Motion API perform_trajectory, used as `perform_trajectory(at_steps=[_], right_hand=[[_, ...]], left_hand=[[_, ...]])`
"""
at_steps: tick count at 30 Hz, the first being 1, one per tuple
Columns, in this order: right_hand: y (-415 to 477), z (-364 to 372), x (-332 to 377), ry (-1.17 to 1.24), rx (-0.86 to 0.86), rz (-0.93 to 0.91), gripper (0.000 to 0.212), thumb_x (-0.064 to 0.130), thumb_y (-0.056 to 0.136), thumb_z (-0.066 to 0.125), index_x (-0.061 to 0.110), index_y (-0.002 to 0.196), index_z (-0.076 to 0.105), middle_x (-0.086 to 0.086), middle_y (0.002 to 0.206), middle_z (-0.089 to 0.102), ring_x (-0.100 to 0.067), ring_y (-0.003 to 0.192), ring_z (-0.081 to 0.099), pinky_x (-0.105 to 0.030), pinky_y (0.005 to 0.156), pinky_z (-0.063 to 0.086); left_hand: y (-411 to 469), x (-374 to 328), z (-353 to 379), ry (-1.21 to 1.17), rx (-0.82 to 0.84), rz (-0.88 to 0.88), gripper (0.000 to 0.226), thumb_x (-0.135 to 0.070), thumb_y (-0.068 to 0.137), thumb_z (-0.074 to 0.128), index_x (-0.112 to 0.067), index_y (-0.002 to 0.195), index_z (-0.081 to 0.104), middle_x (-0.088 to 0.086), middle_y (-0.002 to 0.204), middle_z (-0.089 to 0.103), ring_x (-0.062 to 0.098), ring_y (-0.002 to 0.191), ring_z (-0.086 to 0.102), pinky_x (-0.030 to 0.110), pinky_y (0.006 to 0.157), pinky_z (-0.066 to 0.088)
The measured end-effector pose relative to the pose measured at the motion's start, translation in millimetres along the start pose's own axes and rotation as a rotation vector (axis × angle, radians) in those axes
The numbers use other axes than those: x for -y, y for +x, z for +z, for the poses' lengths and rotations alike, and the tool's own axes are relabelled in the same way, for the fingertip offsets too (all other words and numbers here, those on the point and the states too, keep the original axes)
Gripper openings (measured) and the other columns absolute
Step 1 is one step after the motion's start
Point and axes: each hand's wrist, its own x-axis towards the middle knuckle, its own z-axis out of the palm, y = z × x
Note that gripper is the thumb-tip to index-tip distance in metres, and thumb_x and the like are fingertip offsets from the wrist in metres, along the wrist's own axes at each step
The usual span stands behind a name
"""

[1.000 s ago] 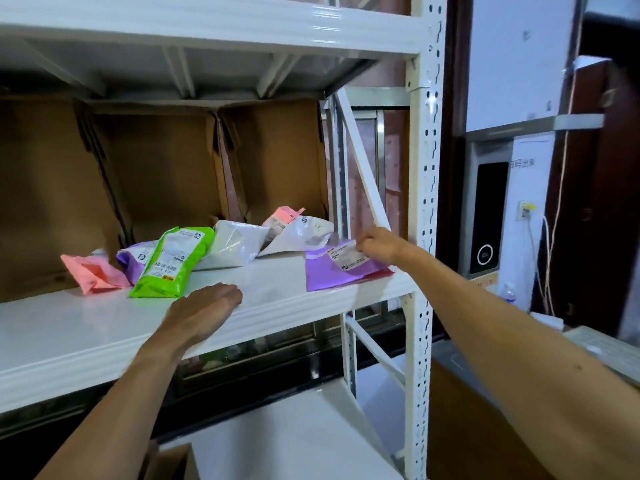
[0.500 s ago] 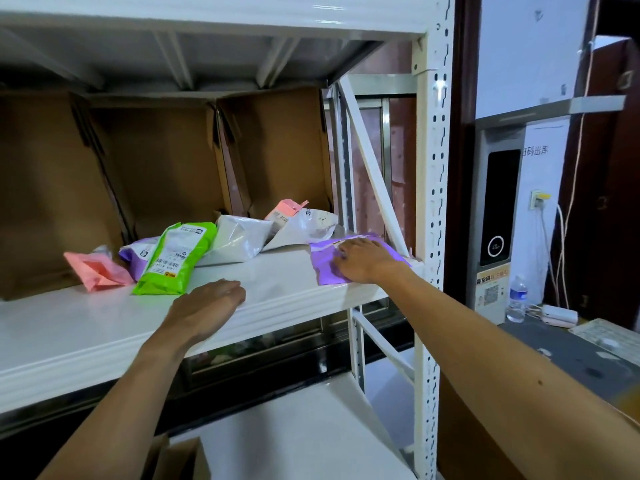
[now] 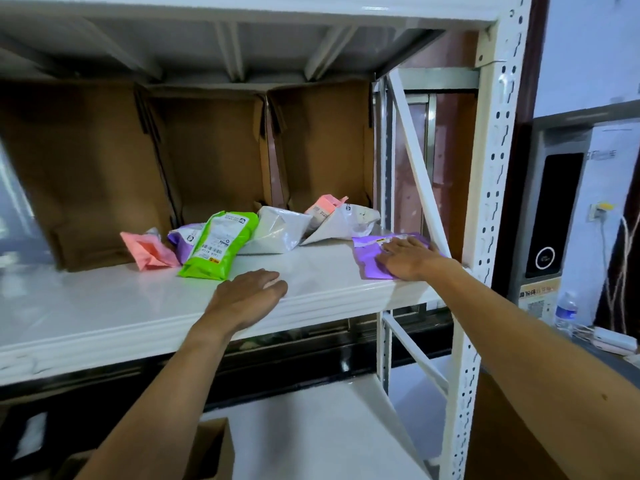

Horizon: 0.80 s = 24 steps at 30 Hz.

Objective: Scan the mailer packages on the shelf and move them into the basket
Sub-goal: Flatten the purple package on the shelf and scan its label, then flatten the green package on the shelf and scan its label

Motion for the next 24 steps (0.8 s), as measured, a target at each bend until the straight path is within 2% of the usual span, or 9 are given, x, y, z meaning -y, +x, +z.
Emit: perform_trajectory(at_steps=[3,5,8,9,12,14,17,20,24], right_hand=[[-5.1,-5.6,8.3,-0.03,0.009,-0.007,0.063,0.053,0.103,0.017,0.022,0.158,0.019,-0.004,0.167,0.009,-0.028,0.154,0.004,-0.057,0.122,0.006],[-10.3,-4.8,14.1,-0.05,-0.034,-0.013,0.059,0.051,0.105,0.018,0.02,0.154,0.031,-0.006,0.165,0.02,-0.028,0.152,0.014,-0.051,0.12,0.01],[-9.1,-2.5,23.1,-0.086,-0.179,-0.049,0.101,0.084,0.079,-0.01,0.026,0.133,0.052,-0.006,0.146,0.049,-0.031,0.131,0.045,-0.05,0.111,0.032],[-6.8,0.0,27.8,-0.087,-0.192,-0.076,0.106,0.086,0.075,-0.013,0.025,0.13,0.054,-0.006,0.141,0.053,-0.03,0.126,0.049,-0.048,0.107,0.036],[-12.8,2.9,56.0,-0.053,-0.259,-0.144,0.074,0.068,0.088,0.009,0.024,0.128,0.054,-0.007,0.136,0.058,-0.03,0.121,0.055,-0.042,0.102,0.042],[-19.4,5.7,79.3,-0.002,-0.306,-0.174,0.053,0.055,0.099,0.029,0.022,0.134,0.052,-0.007,0.137,0.058,-0.029,0.123,0.055,-0.039,0.101,0.042],[-19.2,8.5,111.6,-0.033,-0.272,-0.229,0.036,0.034,0.101,0.037,0.015,0.124,0.057,-0.01,0.129,0.057,-0.029,0.118,0.056,-0.037,0.093,0.044],[-16.4,10.1,142.5,-0.043,-0.307,-0.284,0.03,0.026,0.099,0.04,0.012,0.116,0.061,-0.01,0.12,0.057,-0.03,0.115,0.055,-0.04,0.092,0.048],[-15.9,15.8,185.8,0.048,-0.348,-0.318,0.031,0.027,0.098,0.043,0.014,0.116,0.064,-0.009,0.12,0.058,-0.029,0.116,0.053,-0.04,0.092,0.048]], left_hand=[[0.2,-0.6,-1.3,0.042,0.031,-0.001,0.057,-0.057,0.091,0.039,-0.043,0.147,0.041,-0.017,0.161,0.027,0.009,0.149,0.022,0.031,0.115,0.019],[1.5,0.4,-3.3,0.044,0.053,-0.002,0.062,-0.06,0.088,0.037,-0.043,0.147,0.041,-0.016,0.162,0.024,0.009,0.149,0.02,0.033,0.117,0.018],[4.1,1.9,-7.3,0.052,0.09,0.0,0.061,-0.059,0.091,0.042,-0.043,0.149,0.039,-0.014,0.164,0.02,0.012,0.151,0.019,0.035,0.12,0.016],[5.5,2.5,-7.7,0.054,0.109,0.01,0.06,-0.059,0.092,0.044,-0.043,0.15,0.038,-0.013,0.164,0.019,0.013,0.151,0.019,0.035,0.12,0.016],[11.0,11.7,-12.4,0.052,0.117,0.051,0.064,-0.067,0.091,0.046,-0.039,0.149,0.042,-0.012,0.162,0.028,0.016,0.148,0.027,0.036,0.12,0.021],[14.2,21.7,-15.7,0.095,0.017,0.102,0.062,-0.069,0.09,0.049,-0.032,0.139,0.056,-0.009,0.149,0.049,0.019,0.138,0.043,0.034,0.113,0.034],[18.7,31.5,-22.9,0.311,-0.25,0.19,0.042,-0.059,0.091,0.055,-0.024,0.107,0.072,0.0,0.115,0.071,0.024,0.11,0.061,0.032,0.092,0.048],[21.2,45.8,-30.6,0.386,-0.448,0.157,0.032,-0.049,0.092,0.057,-0.02,0.09,0.07,0.005,0.103,0.07,0.027,0.098,0.063,0.031,0.075,0.043],[27.0,67.0,-34.9,0.249,-0.718,0.02,0.03,-0.039,0.094,0.056,-0.013,0.105,0.065,0.009,0.115,0.059,0.03,0.1,0.062,0.036,0.071,0.046]])
